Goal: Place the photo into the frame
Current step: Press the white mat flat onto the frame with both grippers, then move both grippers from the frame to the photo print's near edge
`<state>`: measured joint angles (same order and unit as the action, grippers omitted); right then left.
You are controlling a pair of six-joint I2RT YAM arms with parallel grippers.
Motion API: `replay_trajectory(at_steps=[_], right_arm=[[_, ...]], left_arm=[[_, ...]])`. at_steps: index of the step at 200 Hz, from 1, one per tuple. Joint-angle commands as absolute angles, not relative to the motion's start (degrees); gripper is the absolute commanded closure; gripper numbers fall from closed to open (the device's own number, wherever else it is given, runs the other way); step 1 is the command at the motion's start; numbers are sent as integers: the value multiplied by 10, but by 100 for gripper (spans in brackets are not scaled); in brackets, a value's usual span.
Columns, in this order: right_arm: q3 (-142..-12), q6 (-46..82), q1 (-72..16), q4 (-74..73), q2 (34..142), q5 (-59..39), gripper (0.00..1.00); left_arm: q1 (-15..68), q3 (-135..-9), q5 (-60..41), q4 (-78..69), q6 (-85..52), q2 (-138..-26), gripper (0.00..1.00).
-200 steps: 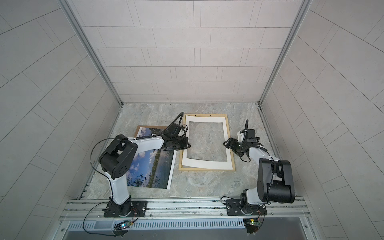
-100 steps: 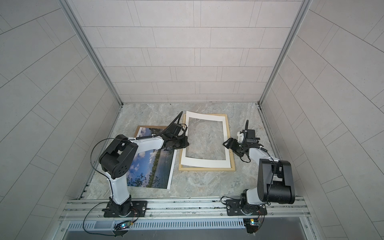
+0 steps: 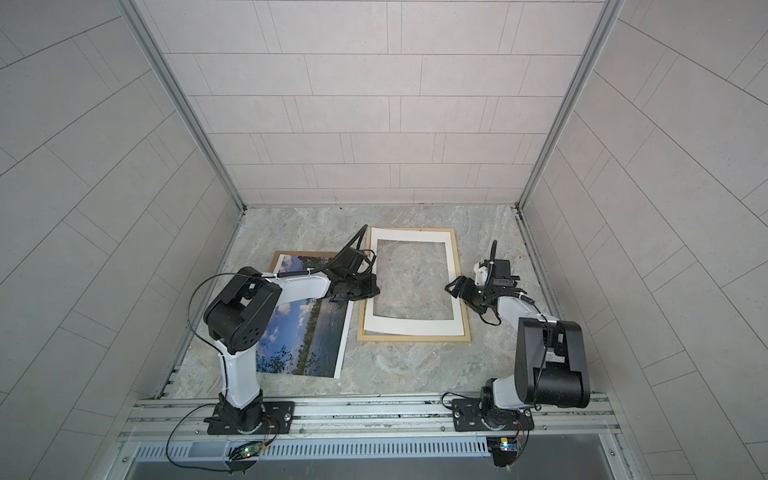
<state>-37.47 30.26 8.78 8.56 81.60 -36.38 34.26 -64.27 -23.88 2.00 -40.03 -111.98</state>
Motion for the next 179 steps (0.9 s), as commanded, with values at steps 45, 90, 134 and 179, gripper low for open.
replay_trajectory(at_steps=[45,90,134,179], right_arm=[[-367,297,86,93,810,-377,22],[-367,296,86,89,809,-379,22],[-362,299,86,77,808,-386,22],[-358,293,86,78,790,-379,22]], left_arm=[[346,-671,-238,63,-384,-1131,88],[347,-698,-225,127,-362,-1128,70],[348,-724,-206,217,-331,-1112,54],[354,-779,-162,335,-302,-1106,44]])
